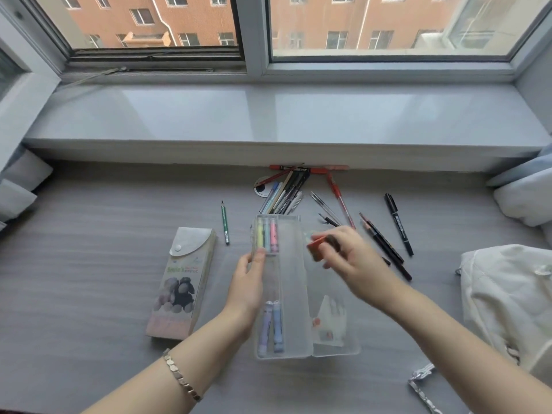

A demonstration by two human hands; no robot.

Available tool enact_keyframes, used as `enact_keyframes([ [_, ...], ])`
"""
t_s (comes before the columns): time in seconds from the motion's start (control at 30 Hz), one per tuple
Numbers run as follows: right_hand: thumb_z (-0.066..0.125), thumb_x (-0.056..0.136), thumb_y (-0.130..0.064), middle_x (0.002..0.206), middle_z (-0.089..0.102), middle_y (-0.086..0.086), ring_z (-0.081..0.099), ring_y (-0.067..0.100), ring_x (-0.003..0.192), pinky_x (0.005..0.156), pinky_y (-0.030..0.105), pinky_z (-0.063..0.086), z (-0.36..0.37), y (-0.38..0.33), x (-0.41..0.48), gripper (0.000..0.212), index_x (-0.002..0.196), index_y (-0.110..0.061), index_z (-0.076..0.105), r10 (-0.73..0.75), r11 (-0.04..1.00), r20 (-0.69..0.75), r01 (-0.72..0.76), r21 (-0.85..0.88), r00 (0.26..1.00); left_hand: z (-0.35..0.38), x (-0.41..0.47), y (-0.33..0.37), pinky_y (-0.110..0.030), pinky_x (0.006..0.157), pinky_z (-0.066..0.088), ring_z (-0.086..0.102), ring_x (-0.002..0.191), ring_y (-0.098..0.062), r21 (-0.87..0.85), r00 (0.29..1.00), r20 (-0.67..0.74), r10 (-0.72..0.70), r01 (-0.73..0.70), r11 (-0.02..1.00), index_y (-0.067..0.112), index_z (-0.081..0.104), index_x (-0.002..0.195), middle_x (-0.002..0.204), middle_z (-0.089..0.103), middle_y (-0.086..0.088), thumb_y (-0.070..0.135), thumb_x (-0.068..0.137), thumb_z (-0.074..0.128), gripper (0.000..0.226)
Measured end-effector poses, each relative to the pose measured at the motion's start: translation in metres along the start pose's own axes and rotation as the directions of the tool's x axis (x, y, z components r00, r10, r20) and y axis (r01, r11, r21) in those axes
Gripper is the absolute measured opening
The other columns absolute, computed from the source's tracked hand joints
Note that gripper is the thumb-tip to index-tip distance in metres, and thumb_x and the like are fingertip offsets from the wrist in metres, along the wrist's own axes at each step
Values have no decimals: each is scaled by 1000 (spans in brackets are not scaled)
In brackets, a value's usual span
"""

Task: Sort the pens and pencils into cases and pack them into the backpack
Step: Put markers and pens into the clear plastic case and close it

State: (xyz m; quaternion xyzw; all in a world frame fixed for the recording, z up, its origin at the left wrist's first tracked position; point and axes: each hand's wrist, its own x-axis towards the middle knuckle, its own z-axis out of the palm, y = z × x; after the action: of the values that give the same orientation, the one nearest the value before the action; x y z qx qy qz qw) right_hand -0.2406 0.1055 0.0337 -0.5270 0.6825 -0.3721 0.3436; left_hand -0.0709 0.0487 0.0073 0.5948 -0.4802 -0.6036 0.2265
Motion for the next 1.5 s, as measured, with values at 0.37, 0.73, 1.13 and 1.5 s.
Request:
enact_keyframes([
  [0.37,68,81,-17,85,59,-5,48,-15,73,69,4,35,36,-5,-22,27,88,-34,48,-54,998,29,53,39,998,16,-14,-10,-30,85,45,59,97,-16,34,992,104,79,-82,996,25,53,96,97,64,-1,44,95,28,31],
  [0.73,77,70,-24,91,58,12,52,26,82,73,33,46,28,3,-22,19,86,-14,75,-331,860,25,313,-403,943,21,-11,-10,-29,76,47,58,86,-17,-3,996,89,29,-28,1000,14,51,109,96,61,-7,43,94,33,37],
  [1.13,58,85,-4,95,64,11,55,12,74,74,15,42,-31,62,20,17,100,-7,66,97,972,-491,-188,-139,866,26,16,4,-36,82,48,63,89,-21,-22,998,-53,31,-32,999,13,58,114,97,68,-7,44,94,37,42],
  [1.5,40,88,-1,120,44,29,49,44,105,87,43,41,-66,118,91,27,113,9,45,533,632,-409,-670,-389,741,31,39,13,-47,104,40,56,115,-24,-44,1000,-29,-7,6,999,17,56,122,120,63,-7,45,94,35,45],
])
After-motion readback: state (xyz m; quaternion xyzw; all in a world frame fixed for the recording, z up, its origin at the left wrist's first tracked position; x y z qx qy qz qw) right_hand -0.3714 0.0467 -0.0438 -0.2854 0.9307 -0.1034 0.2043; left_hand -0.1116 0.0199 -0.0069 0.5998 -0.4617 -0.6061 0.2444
